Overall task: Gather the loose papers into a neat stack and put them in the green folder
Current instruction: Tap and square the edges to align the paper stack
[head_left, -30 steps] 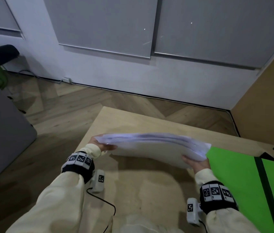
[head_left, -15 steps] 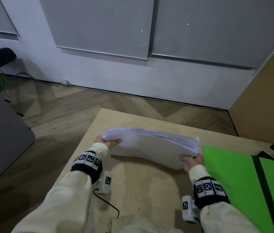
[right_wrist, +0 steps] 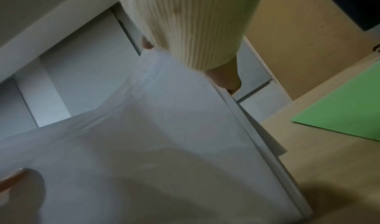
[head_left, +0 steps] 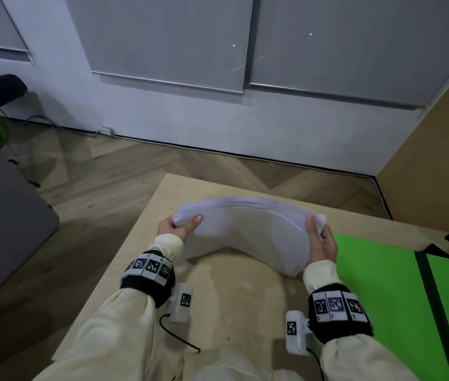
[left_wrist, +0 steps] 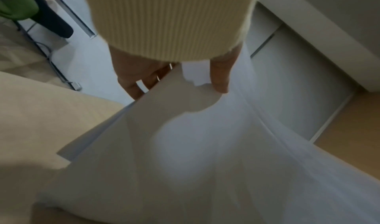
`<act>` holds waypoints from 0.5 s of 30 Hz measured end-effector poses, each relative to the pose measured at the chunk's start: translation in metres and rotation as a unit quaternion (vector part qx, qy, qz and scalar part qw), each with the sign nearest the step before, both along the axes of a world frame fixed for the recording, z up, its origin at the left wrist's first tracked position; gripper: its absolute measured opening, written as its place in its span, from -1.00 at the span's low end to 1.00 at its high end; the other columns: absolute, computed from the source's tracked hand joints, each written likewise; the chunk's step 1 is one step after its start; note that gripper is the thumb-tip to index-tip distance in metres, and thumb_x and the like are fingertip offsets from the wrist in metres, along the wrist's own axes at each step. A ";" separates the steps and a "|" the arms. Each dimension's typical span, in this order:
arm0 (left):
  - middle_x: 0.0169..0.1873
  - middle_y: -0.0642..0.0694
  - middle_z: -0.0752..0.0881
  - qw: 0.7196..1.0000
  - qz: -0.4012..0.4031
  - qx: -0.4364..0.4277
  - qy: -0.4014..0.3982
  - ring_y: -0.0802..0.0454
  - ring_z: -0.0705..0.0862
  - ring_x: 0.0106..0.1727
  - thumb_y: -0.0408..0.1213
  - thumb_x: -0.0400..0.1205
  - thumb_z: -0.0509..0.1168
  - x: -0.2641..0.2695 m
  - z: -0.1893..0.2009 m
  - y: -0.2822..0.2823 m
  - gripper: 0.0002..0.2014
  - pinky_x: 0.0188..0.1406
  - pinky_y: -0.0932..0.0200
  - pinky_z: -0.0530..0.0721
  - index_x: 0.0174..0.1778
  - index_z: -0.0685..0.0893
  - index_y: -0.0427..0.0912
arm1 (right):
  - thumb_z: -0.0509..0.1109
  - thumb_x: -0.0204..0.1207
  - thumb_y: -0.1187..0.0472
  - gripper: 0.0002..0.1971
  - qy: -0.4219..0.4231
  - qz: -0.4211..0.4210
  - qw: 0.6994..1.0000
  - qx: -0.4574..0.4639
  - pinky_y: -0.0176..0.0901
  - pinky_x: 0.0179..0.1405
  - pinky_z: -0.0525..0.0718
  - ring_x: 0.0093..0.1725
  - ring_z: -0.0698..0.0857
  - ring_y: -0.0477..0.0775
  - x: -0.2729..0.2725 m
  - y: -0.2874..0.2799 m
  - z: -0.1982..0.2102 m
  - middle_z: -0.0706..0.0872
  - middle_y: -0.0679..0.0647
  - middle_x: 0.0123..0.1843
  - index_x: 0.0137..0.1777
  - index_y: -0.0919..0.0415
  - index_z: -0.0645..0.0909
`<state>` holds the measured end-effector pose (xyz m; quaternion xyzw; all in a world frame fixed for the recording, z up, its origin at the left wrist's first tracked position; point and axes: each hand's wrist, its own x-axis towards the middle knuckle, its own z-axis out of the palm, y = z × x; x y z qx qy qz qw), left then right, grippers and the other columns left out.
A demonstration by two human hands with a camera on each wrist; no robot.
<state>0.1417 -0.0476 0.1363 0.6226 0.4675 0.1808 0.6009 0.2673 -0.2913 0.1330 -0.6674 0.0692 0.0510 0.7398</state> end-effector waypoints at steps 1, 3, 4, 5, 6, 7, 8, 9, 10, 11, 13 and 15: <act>-0.18 -0.11 0.62 1.000 0.006 -0.002 -0.005 0.00 0.56 -0.10 -0.22 0.38 0.56 0.002 0.003 -0.002 -0.69 -0.06 0.19 0.48 -0.11 0.62 -0.23 | 0.51 0.12 -0.29 -0.55 -0.003 -0.014 1.000 -0.001 -0.03 -0.10 0.55 -0.17 0.60 0.07 0.003 0.002 0.000 0.65 0.08 -0.28 -0.30 0.10 0.61; -0.16 -0.12 0.63 1.000 0.016 -0.018 -0.011 0.00 0.57 -0.08 -0.17 0.37 0.56 0.006 0.005 -0.002 -0.67 -0.04 0.20 0.48 -0.11 0.60 -0.22 | 0.50 0.06 -0.34 -0.46 -0.002 -0.044 0.999 -0.007 -0.06 -0.08 0.54 -0.15 0.56 0.05 0.008 0.007 0.002 0.63 0.09 -0.22 -0.25 0.15 0.64; -0.14 -0.12 0.63 1.000 0.016 -0.022 -0.011 -0.01 0.57 -0.06 -0.15 0.36 0.56 0.007 0.007 -0.003 -0.65 -0.02 0.20 0.48 -0.09 0.60 -0.21 | 0.52 0.07 -0.34 -0.43 0.002 -0.057 0.998 -0.011 -0.07 -0.05 0.55 -0.13 0.54 0.05 0.010 0.008 0.002 0.63 0.10 -0.19 -0.21 0.18 0.65; -0.11 -0.12 0.63 0.999 0.016 -0.026 -0.012 -0.02 0.58 -0.02 -0.11 0.36 0.56 0.008 0.008 -0.004 -0.61 0.00 0.20 0.48 -0.04 0.60 -0.20 | 0.51 0.14 -0.29 -0.49 0.005 -0.067 0.998 -0.012 -0.11 -0.07 0.53 -0.15 0.52 0.05 0.012 0.010 0.004 0.61 0.10 -0.21 -0.26 0.19 0.63; -0.07 -0.12 0.64 0.999 0.018 -0.031 -0.013 -0.04 0.59 0.01 -0.08 0.36 0.56 0.009 0.008 -0.004 -0.56 0.04 0.19 0.50 0.03 0.61 -0.20 | 0.49 0.24 -0.23 -0.56 0.008 -0.078 0.997 -0.017 -0.14 -0.11 0.50 -0.21 0.50 0.04 0.015 0.011 0.005 0.58 0.09 -0.27 -0.35 0.18 0.57; -0.03 -0.13 0.65 0.999 0.020 -0.034 -0.017 -0.06 0.61 0.04 -0.05 0.36 0.55 0.010 0.008 -0.003 -0.50 0.07 0.17 0.52 0.11 0.63 -0.23 | 0.47 0.31 -0.20 -0.56 0.012 -0.084 0.996 -0.017 -0.15 -0.16 0.49 -0.26 0.49 0.04 0.017 0.011 0.007 0.56 0.09 -0.33 -0.43 0.18 0.52; -0.01 -0.14 0.66 0.999 0.020 -0.039 -0.020 -0.07 0.62 0.06 -0.03 0.36 0.54 0.010 0.009 -0.003 -0.45 0.11 0.16 0.53 0.16 0.63 -0.27 | 0.45 0.33 -0.20 -0.54 0.018 -0.092 0.995 -0.015 -0.15 -0.19 0.50 -0.30 0.49 0.02 0.019 0.012 0.009 0.55 0.08 -0.36 -0.46 0.19 0.50; 0.00 -0.15 0.66 0.999 0.021 -0.040 -0.025 -0.07 0.61 0.05 -0.02 0.38 0.52 0.010 0.011 -0.003 -0.46 0.11 0.16 0.53 0.17 0.63 -0.27 | 0.44 0.34 -0.21 -0.53 0.018 -0.098 0.995 -0.008 -0.16 -0.23 0.50 -0.33 0.49 0.00 0.021 0.012 0.011 0.55 0.07 -0.39 -0.48 0.19 0.50; -0.02 -0.15 0.65 0.999 0.022 -0.039 -0.028 -0.06 0.60 0.03 -0.03 0.41 0.50 0.010 0.014 -0.004 -0.53 0.09 0.17 0.51 0.12 0.64 -0.24 | 0.44 0.34 -0.21 -0.52 0.013 -0.107 0.994 -0.008 -0.19 -0.28 0.49 -0.37 0.47 -0.02 0.023 0.014 0.014 0.53 0.05 -0.43 -0.51 0.19 0.49; -0.05 -0.14 0.64 0.998 0.022 -0.041 -0.030 -0.04 0.58 0.00 -0.04 0.44 0.48 0.010 0.015 -0.005 -0.62 0.06 0.19 0.48 0.03 0.62 -0.19 | 0.45 0.35 -0.18 -0.52 0.006 -0.112 0.994 -0.010 -0.22 -0.34 0.46 -0.42 0.43 -0.06 0.024 0.015 0.017 0.49 0.03 -0.49 -0.54 0.18 0.45; -0.10 -0.13 0.63 0.998 0.028 -0.047 -0.036 -0.03 0.57 -0.02 -0.04 0.46 0.46 0.011 0.019 -0.007 -0.75 0.03 0.20 0.45 -0.19 0.60 -0.13 | 0.48 0.36 -0.11 -0.51 0.005 -0.123 0.992 -0.026 -0.31 -0.46 0.38 -0.52 0.35 -0.13 0.028 0.016 0.019 0.41 -0.04 -0.59 -0.58 0.15 0.38; -0.17 -0.13 0.64 0.997 0.040 -0.051 -0.044 -0.03 0.57 -0.04 -0.05 0.47 0.46 0.012 0.021 -0.008 -0.76 0.01 0.19 0.46 -0.37 0.57 -0.06 | 0.50 0.36 -0.06 -0.52 0.017 -0.134 0.990 -0.036 -0.32 -0.49 0.36 -0.54 0.33 -0.12 0.031 0.015 0.016 0.39 -0.03 -0.61 -0.58 0.14 0.36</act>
